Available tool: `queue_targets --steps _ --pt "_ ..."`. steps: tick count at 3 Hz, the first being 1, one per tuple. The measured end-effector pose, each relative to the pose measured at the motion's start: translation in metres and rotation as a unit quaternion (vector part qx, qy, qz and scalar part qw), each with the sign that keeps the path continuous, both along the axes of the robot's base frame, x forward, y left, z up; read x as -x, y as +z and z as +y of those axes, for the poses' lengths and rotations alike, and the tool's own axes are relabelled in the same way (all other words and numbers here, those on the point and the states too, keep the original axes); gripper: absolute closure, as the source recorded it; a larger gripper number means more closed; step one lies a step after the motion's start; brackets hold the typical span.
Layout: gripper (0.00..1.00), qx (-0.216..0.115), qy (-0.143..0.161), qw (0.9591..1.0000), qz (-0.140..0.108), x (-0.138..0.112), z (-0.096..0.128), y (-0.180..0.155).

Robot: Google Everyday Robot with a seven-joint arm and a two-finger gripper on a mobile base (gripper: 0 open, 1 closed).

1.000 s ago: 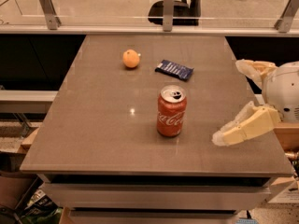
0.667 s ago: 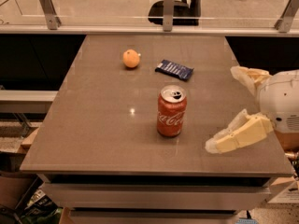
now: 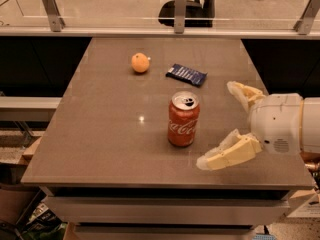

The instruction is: Pick coke can

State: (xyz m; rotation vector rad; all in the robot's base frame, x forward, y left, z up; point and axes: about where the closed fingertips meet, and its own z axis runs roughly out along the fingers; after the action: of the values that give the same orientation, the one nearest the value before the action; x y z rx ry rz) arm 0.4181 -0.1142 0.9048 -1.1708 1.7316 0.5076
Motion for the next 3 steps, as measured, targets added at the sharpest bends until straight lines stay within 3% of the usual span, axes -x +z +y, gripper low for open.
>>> queue_targets --steps 2,3 --pt "0.0 -0.063 0.017 0.9976 -0.023 -0.02 0.024 -0.019" --pt "0.0 -0.091 0.03 0.9951 -0.023 -0.025 0.038 -0.026"
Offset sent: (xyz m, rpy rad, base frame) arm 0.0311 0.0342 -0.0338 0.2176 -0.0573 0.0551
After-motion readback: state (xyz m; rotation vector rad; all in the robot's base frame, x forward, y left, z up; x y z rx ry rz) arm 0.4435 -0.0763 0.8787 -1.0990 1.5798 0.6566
